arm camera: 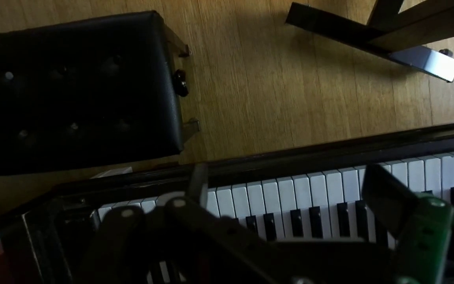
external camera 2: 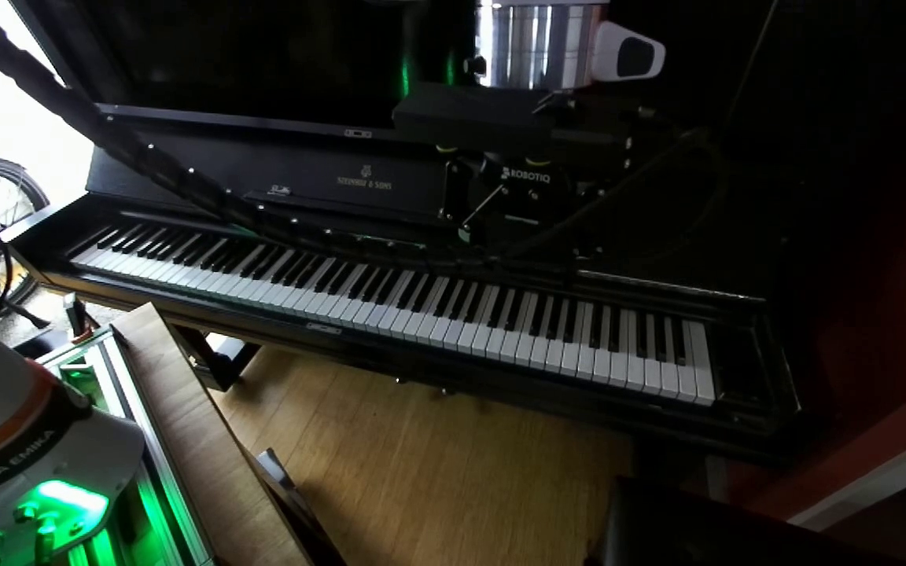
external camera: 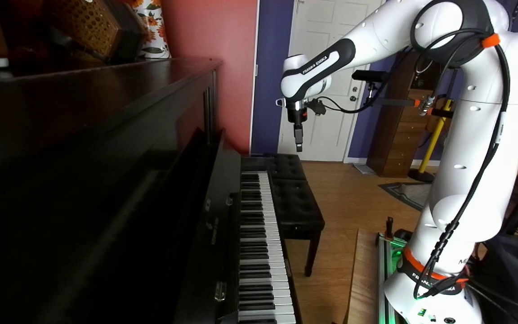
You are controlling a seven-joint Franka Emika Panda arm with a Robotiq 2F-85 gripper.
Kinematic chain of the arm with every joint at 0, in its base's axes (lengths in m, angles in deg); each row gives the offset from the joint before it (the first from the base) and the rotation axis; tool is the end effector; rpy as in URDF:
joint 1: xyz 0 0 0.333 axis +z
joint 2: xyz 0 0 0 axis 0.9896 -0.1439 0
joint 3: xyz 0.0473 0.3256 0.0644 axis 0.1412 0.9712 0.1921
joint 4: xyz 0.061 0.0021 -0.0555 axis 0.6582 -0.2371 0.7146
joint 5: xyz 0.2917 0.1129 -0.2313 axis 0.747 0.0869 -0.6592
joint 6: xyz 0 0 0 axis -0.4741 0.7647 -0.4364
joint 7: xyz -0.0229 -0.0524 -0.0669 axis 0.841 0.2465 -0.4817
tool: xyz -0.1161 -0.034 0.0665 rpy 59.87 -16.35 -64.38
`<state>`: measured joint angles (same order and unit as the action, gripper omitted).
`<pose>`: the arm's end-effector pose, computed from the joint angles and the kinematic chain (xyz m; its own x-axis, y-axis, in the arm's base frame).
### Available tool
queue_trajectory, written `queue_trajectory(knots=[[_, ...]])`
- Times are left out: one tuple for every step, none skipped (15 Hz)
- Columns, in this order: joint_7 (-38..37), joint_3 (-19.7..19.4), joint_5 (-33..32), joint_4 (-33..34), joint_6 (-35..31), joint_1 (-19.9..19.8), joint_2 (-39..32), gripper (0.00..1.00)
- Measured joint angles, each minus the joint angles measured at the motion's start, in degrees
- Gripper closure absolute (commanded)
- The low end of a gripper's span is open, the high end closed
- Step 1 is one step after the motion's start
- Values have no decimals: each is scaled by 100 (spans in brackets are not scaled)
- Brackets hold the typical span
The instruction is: Push down on the third keyboard key from the right
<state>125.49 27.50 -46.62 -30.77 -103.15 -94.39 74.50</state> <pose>0.4644 -0.3034 0.3926 0.9283 0.3277 -0.1755 0.3441 -0.9362 0.0718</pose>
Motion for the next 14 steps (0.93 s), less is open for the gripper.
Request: queue_trajectory(knots=[[8, 22, 0, 28, -8, -36, -38, 0], [69, 36, 8, 69, -51, -77, -107, 0], [179, 45, 48, 133, -148, -133, -213, 0], [308, 55, 101, 209, -277, -197, -350, 0], [480, 75, 183, 300, -467, -271, -512, 0], [617, 101, 278, 392, -697, -346, -685, 0], [727, 134, 372, 495, -960, -423, -873, 0], [842, 188, 524, 606, -1223, -505, -1066, 0], [954, 264, 711, 726, -1449, -594, -1263, 0], [1054, 363, 913, 858, -1613, -687, -1455, 0], [1135, 479, 1113, 999, -1721, -780, -1646, 0], [1204, 610, 1319, 1154, -1794, -877, -1841, 0], [1248, 736, 1487, 1318, -1805, -965, -2027, 0], [1253, 841, 1631, 1482, -1805, -1043, -2207, 0]])
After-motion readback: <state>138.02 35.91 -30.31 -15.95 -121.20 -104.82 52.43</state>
